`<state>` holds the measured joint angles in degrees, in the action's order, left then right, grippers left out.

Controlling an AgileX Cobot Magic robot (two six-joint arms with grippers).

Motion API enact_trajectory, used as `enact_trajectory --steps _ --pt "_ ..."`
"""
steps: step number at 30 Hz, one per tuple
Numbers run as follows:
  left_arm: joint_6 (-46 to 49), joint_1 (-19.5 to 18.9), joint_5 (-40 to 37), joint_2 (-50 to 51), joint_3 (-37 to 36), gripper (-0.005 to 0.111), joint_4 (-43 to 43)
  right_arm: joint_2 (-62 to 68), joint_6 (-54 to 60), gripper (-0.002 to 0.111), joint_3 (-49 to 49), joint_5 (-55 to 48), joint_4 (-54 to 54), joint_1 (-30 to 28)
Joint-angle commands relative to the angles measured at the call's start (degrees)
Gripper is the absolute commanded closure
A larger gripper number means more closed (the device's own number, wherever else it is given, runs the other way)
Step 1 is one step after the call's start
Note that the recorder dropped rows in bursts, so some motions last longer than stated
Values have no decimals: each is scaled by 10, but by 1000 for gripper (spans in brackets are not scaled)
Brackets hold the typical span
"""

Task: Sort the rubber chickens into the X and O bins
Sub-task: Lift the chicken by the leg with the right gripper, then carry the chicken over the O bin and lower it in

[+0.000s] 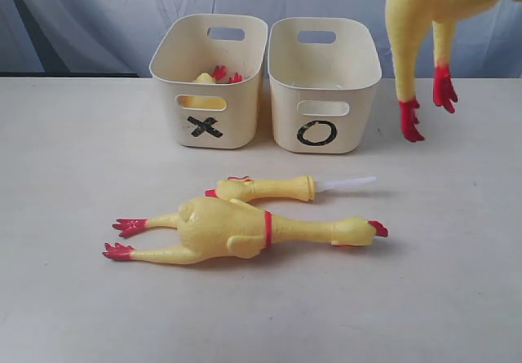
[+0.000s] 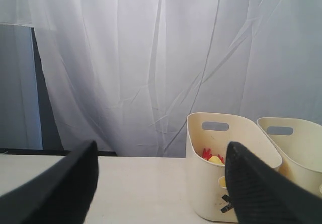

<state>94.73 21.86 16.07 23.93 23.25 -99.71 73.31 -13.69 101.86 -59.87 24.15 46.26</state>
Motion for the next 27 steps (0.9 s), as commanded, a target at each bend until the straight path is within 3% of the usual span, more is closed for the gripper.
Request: enact_trajectory --steps 1,7,15,27 --pt "2 0 3 -3 -4 40 -2 -5 4 109 1 47 -51 -71" --pt "2 0 3 -3 -4 40 -2 14 73 109 1 125 -191 -195" --pt "2 0 -24 -3 -19 40 -2 110 191 109 1 227 -401 -314" --pt "2 0 -25 -3 -21 40 -2 236 261 109 1 370 -567 -376"
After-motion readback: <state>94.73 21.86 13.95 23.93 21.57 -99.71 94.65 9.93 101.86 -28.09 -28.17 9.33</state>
